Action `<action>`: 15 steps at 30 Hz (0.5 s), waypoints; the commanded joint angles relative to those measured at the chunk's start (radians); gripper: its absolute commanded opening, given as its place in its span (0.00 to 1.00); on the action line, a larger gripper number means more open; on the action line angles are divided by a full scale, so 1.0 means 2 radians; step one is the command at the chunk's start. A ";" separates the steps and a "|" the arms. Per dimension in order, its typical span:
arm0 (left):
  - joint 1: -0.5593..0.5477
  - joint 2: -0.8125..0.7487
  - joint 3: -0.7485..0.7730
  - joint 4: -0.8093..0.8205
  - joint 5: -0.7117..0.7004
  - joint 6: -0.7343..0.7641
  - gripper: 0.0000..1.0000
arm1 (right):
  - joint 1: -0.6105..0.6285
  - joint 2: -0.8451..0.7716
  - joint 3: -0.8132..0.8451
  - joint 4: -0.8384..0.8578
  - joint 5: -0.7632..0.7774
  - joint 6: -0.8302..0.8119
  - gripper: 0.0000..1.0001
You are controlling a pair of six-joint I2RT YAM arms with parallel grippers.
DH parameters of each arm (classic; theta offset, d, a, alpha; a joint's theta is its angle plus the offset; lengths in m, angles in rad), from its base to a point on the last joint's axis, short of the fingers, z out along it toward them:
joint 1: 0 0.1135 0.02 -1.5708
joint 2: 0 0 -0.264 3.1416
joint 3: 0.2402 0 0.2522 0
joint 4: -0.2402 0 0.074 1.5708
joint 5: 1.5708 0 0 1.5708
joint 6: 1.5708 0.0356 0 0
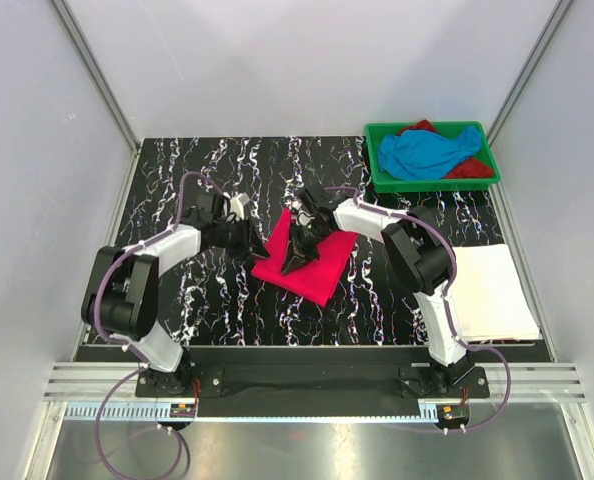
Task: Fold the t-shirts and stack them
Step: Fold the tshirt
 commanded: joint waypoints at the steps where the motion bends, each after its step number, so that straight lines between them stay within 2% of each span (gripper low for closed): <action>1: 0.002 -0.039 -0.003 0.011 0.001 -0.019 0.29 | 0.012 -0.011 0.026 0.020 -0.025 0.022 0.09; 8: 0.004 0.053 -0.019 0.057 0.002 -0.041 0.26 | 0.011 -0.004 -0.058 0.073 -0.030 0.020 0.09; 11: 0.004 0.066 -0.014 0.048 -0.028 -0.032 0.25 | 0.009 -0.020 -0.101 0.074 -0.018 0.002 0.09; 15: 0.003 0.067 -0.010 0.034 -0.033 -0.022 0.24 | -0.001 -0.061 -0.146 0.075 -0.012 -0.009 0.09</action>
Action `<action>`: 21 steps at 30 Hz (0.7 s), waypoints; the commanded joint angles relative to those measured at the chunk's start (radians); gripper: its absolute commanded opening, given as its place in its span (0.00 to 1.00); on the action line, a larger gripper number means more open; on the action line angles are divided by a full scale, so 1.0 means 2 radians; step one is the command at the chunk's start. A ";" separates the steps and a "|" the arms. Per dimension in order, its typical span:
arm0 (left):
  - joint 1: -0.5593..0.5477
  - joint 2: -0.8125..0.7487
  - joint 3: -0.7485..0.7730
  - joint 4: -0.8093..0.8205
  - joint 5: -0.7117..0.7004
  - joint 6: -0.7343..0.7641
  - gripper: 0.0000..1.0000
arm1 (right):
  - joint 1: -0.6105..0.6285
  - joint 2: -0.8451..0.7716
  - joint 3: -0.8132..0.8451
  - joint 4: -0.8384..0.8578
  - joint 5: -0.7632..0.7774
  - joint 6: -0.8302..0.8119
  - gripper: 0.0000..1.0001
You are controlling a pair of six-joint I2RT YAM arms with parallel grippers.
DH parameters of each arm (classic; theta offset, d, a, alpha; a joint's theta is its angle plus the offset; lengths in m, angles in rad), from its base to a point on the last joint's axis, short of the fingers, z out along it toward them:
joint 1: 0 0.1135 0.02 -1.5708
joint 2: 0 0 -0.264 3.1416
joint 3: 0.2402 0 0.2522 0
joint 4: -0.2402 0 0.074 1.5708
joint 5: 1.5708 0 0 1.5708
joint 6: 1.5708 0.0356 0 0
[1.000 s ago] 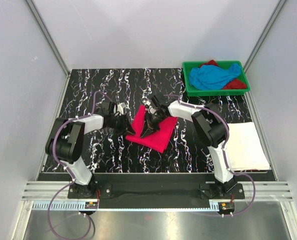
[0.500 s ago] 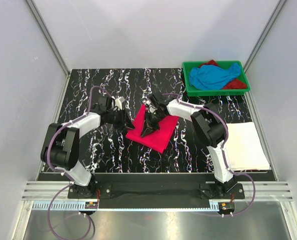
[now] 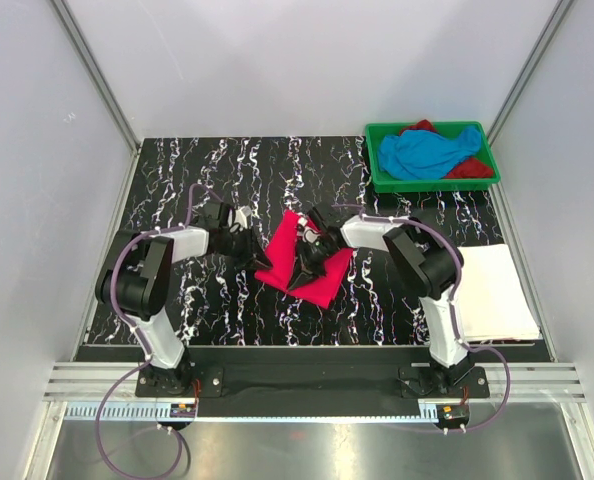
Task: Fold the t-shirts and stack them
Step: Fold the tshirt
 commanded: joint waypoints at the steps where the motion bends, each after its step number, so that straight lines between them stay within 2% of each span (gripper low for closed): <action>1: 0.002 -0.002 0.002 -0.006 -0.045 0.018 0.24 | -0.008 -0.047 -0.048 -0.028 0.022 -0.022 0.09; 6: 0.000 -0.062 -0.016 -0.013 -0.028 -0.003 0.24 | -0.033 -0.126 -0.092 -0.031 0.015 -0.020 0.09; 8: -0.001 -0.093 -0.010 -0.011 -0.020 -0.016 0.27 | -0.056 -0.150 -0.112 -0.026 0.014 -0.017 0.09; 11: -0.001 -0.094 0.018 0.018 0.007 -0.033 0.31 | -0.093 -0.151 -0.117 -0.020 0.007 -0.025 0.09; 13: -0.001 -0.060 0.038 0.040 0.023 -0.044 0.31 | -0.109 -0.137 -0.096 -0.030 -0.003 -0.039 0.09; 21: -0.004 0.123 0.150 0.273 0.077 -0.182 0.30 | -0.180 -0.035 0.016 -0.041 -0.031 -0.056 0.09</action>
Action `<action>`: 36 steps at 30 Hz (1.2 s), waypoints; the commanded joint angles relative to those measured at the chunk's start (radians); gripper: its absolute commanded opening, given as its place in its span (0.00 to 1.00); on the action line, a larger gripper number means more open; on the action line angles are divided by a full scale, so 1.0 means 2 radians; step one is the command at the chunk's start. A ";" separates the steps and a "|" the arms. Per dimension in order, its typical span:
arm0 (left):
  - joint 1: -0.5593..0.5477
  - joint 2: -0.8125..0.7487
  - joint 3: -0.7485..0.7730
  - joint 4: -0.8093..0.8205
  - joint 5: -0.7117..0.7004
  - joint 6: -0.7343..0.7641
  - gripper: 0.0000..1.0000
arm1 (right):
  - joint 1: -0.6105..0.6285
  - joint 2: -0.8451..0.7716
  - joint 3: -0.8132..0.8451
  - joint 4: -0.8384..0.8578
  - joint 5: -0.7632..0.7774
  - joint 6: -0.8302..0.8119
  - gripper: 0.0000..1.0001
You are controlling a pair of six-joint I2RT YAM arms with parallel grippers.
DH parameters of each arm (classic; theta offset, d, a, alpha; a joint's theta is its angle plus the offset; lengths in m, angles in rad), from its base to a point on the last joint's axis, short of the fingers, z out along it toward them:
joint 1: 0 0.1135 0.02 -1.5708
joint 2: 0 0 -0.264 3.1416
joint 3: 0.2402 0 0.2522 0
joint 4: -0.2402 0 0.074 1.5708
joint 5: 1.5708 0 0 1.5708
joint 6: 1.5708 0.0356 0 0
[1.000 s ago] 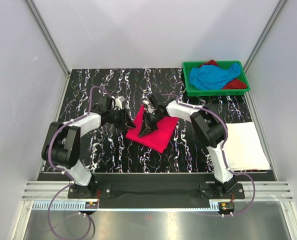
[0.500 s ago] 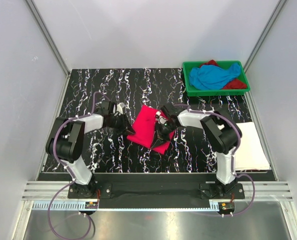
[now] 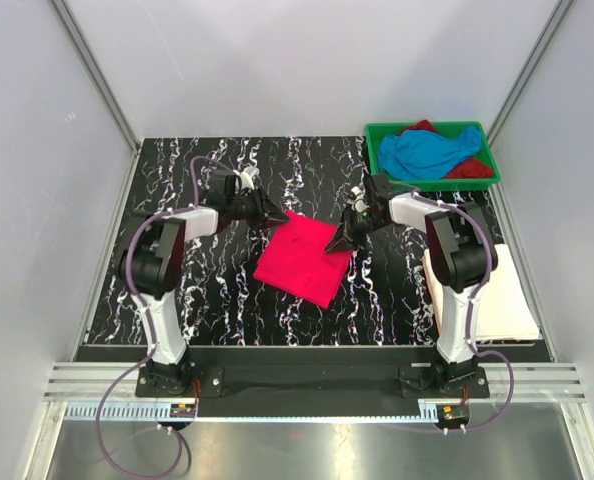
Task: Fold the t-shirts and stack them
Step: Fold the tshirt
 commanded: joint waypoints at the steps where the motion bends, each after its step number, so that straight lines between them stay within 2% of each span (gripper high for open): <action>1: -0.003 0.087 0.057 0.129 0.034 -0.075 0.29 | -0.025 0.030 0.042 0.008 -0.028 -0.011 0.09; 4: -0.002 0.134 0.091 0.123 0.025 -0.079 0.27 | -0.049 0.056 0.040 0.018 -0.031 -0.007 0.09; 10: -0.002 0.147 0.122 0.073 0.013 -0.045 0.27 | -0.067 0.049 0.016 0.034 -0.035 -0.003 0.09; 15: -0.005 0.112 0.149 0.002 0.003 -0.016 0.29 | -0.068 0.008 0.030 -0.019 -0.006 -0.025 0.11; 19: -0.018 0.069 0.166 -0.046 -0.011 0.009 0.33 | -0.068 -0.020 0.032 -0.036 -0.008 -0.031 0.15; 24: -0.037 0.038 0.134 -0.050 -0.015 0.004 0.32 | -0.070 -0.010 0.009 -0.034 -0.008 -0.053 0.17; 26: -0.046 0.004 0.112 -0.071 -0.038 0.025 0.32 | -0.075 0.000 -0.005 -0.014 -0.007 -0.053 0.18; 28: -0.065 -0.024 0.098 -0.090 -0.054 0.052 0.32 | -0.079 0.012 -0.023 -0.002 -0.010 -0.050 0.18; 32: -0.125 -0.127 0.075 -0.162 -0.153 0.115 0.38 | -0.088 0.026 -0.035 0.014 -0.002 -0.066 0.18; 35: -0.208 -0.176 0.061 -0.221 -0.255 0.165 0.43 | -0.095 0.035 -0.022 -0.009 0.005 -0.089 0.18; 36: -0.257 -0.186 0.057 -0.235 -0.283 0.174 0.43 | -0.095 0.035 0.002 -0.026 0.013 -0.099 0.20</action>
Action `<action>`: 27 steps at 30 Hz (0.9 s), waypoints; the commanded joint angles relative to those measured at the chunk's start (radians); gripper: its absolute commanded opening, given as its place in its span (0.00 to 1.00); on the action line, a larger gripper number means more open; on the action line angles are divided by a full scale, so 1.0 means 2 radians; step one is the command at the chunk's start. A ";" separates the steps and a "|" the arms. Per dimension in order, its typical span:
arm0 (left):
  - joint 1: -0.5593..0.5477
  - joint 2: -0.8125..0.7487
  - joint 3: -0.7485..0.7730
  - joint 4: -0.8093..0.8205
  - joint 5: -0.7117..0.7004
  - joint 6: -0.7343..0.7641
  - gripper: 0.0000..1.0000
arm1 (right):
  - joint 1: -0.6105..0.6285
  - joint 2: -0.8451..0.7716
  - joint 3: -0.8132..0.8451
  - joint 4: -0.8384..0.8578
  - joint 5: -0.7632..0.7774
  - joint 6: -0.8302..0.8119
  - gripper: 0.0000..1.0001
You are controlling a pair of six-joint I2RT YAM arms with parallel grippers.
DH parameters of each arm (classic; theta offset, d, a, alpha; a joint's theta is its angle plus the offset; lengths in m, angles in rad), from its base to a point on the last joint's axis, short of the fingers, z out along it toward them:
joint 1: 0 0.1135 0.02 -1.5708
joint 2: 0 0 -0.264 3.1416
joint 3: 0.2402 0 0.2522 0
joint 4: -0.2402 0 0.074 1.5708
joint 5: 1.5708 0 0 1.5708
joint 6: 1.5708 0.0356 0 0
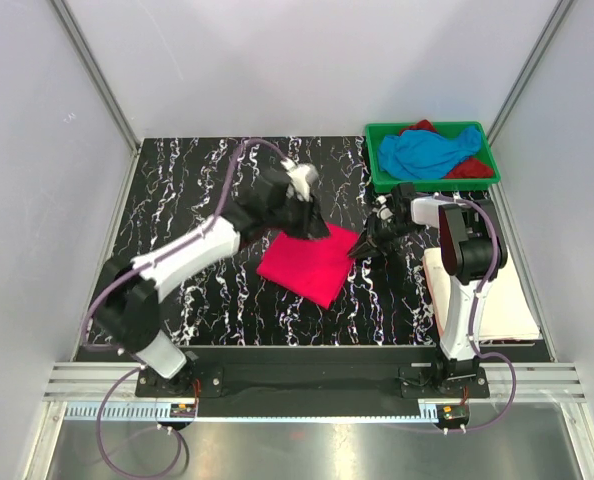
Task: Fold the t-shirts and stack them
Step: Fold the tshirt, then neatly place the folded tshirt to the corner
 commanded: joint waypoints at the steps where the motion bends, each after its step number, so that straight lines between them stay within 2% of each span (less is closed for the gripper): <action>1: -0.108 -0.057 -0.022 -0.083 -0.181 0.092 0.45 | -0.007 -0.007 0.043 -0.030 0.035 -0.049 0.21; 2: -0.160 -0.063 -0.028 -0.092 -0.216 0.103 0.47 | -0.007 -0.015 0.053 -0.065 0.062 -0.064 0.23; 5: -0.231 -0.076 -0.066 -0.108 -0.308 0.126 0.52 | -0.006 -0.065 0.076 -0.120 0.118 -0.076 0.35; 6: -0.240 -0.080 -0.087 -0.107 -0.319 0.129 0.53 | -0.006 -0.081 0.076 -0.130 0.130 -0.075 0.39; 7: -0.250 -0.082 -0.097 -0.105 -0.329 0.135 0.54 | -0.006 -0.114 0.072 -0.138 0.139 -0.071 0.49; 9: -0.273 -0.084 -0.116 -0.100 -0.347 0.144 0.56 | -0.005 -0.147 0.051 -0.152 0.157 -0.058 0.62; 10: -0.281 -0.082 -0.120 -0.094 -0.356 0.160 0.57 | -0.005 -0.180 0.042 -0.154 0.163 -0.054 0.79; 11: -0.298 -0.080 -0.123 -0.089 -0.359 0.172 0.57 | -0.005 -0.195 0.033 -0.157 0.171 -0.048 0.99; 19: -0.370 -0.003 -0.146 -0.025 -0.450 0.310 0.51 | -0.007 -0.346 -0.033 -0.166 0.258 -0.030 1.00; 23: -0.412 0.014 -0.157 0.015 -0.477 0.331 0.50 | -0.006 -0.376 -0.037 -0.194 0.283 -0.032 1.00; 27: -0.426 0.058 -0.168 0.052 -0.501 0.350 0.50 | -0.006 -0.405 -0.059 -0.198 0.285 -0.025 1.00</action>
